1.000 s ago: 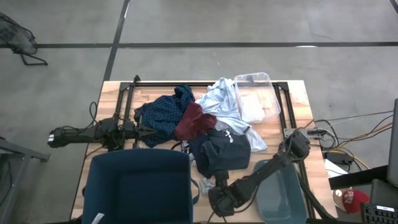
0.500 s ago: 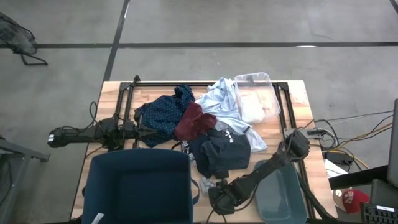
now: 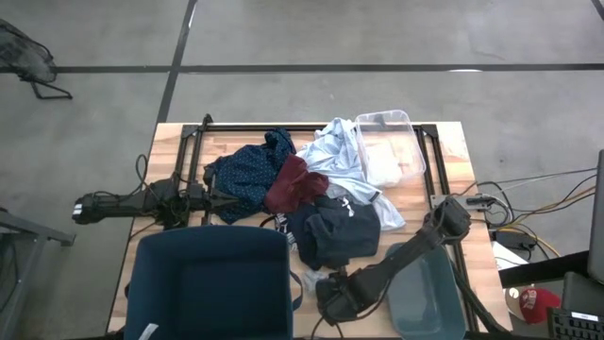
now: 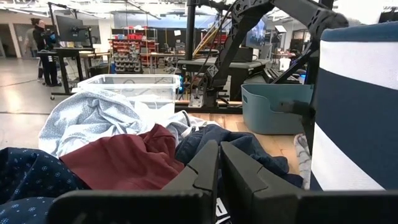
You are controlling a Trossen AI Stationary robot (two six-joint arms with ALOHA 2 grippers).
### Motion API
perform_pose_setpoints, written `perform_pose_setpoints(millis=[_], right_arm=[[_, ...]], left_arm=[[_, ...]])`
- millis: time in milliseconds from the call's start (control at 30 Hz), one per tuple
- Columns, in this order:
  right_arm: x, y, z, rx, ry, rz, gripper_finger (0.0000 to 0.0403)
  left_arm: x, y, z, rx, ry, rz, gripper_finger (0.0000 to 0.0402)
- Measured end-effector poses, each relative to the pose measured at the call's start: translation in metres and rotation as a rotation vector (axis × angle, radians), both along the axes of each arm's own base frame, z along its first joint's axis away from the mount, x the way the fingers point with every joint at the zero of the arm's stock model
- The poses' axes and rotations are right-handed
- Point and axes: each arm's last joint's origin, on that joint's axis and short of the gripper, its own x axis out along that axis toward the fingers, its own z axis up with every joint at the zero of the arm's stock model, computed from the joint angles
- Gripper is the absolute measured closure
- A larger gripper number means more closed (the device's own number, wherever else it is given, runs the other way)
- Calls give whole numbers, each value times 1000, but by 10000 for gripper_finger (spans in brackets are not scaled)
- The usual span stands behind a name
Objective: Pick & Place Cloths
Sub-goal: Put the gray sock into the transparent container
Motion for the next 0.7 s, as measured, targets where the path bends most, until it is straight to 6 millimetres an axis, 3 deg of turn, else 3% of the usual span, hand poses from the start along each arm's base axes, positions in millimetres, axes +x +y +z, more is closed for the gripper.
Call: perform_pose_setpoints(millis=[267,700], right_arm=[[-6,-5,28,-152,15,-93,390],[-24,-19,58,-436,10,-231,390]], left_arm=[[0,0,0,0,0,0,378],[0,0,0,0,0,0,378]])
